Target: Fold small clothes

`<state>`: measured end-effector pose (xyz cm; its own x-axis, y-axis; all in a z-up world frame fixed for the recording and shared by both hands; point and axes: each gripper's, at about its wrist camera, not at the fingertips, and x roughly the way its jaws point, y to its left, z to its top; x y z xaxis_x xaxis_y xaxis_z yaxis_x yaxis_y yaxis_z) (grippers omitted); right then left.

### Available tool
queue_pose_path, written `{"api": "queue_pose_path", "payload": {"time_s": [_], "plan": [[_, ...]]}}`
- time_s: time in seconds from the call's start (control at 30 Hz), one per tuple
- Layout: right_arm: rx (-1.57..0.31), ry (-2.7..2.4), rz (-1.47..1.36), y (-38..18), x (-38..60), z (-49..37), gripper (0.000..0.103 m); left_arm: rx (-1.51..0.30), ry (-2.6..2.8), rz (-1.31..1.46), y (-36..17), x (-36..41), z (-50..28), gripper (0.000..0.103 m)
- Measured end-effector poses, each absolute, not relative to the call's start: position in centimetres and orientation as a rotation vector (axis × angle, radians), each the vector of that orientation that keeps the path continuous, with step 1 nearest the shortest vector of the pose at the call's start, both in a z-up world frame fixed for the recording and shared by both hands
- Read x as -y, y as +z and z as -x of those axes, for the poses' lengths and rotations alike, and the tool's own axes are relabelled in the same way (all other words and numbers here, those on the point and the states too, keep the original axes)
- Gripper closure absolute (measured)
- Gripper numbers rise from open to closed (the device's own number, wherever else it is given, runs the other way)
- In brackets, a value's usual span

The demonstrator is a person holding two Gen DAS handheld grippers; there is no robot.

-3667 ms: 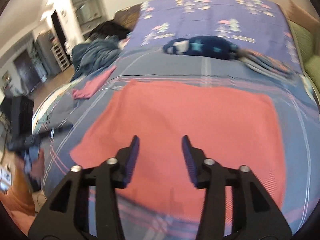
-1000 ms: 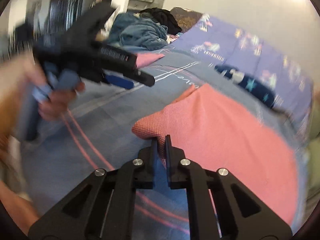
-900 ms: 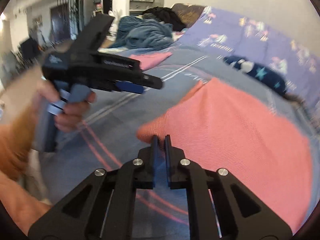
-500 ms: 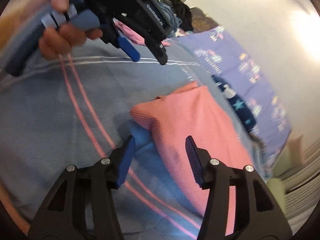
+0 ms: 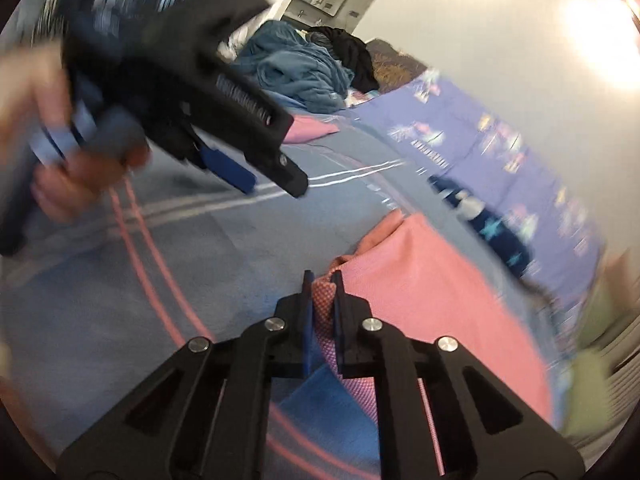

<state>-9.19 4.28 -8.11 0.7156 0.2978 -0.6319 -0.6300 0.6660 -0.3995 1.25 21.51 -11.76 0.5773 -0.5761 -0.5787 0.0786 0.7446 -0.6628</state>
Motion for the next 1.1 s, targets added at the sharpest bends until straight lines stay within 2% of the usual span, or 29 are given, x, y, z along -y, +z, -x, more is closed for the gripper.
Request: {"api": "queue_pose_path", "payload": {"time_s": [0.07,0.13,0.2,0.23,0.37,0.67,0.7,0.77,0.8,0.83,0.87,0.93,1.1], "plan": [[-0.603,0.577,0.591,-7.8,-3.7,8.8,0.093,-0.888,-0.449,0.635,-11.7,-20.8,-2.0,0.045],[-0.630,0.614,0.539,-7.4,-3.0,9.1,0.085,-0.903,-0.495,0.627,-11.7,-19.9,-2.8,0.043],[-0.606,0.615,0.533,-6.8,-2.5,10.3,0.053,-0.918,-0.519,0.610,-11.7,-19.0,-3.3,0.038],[-0.579,0.600,0.571,-6.8,-2.5,11.1,0.051,-0.920,-0.538,0.597,-11.6,-18.5,-3.6,0.036],[-0.589,0.509,0.749,-9.1,-3.5,11.3,0.052,-0.949,-0.645,0.581,-11.6,-16.6,-5.3,0.034],[-0.606,0.440,0.738,-10.4,-5.5,9.8,0.053,-1.000,-0.715,0.590,-12.5,-13.5,-10.8,0.034],[-0.620,0.445,0.715,-10.3,-5.4,9.6,0.056,-0.998,-0.712,0.579,-12.5,-13.2,-11.4,0.036],[-0.652,0.456,0.674,-10.4,-5.2,8.3,0.066,-0.990,-0.684,0.549,-12.4,-12.6,-12.5,0.048],[-0.673,0.460,0.647,-10.5,-5.1,7.7,0.076,-0.988,-0.669,0.536,-12.5,-12.3,-13.0,0.052],[-0.690,0.456,0.623,-10.5,-5.1,7.2,0.083,-0.989,-0.656,0.530,-12.6,-12.2,-13.5,0.065],[-0.701,0.453,0.604,-10.4,-5.0,6.9,0.089,-0.994,-0.634,0.522,-12.8,-12.0,-14.1,0.083],[-0.722,0.455,0.515,-9.8,-4.4,6.4,0.092,-1.019,-0.633,0.553,-13.3,-12.1,-14.8,0.089],[-0.770,0.492,0.306,-8.4,-2.3,5.3,0.094,-1.033,-0.638,0.600,-12.9,-12.7,-14.7,0.090]]}}
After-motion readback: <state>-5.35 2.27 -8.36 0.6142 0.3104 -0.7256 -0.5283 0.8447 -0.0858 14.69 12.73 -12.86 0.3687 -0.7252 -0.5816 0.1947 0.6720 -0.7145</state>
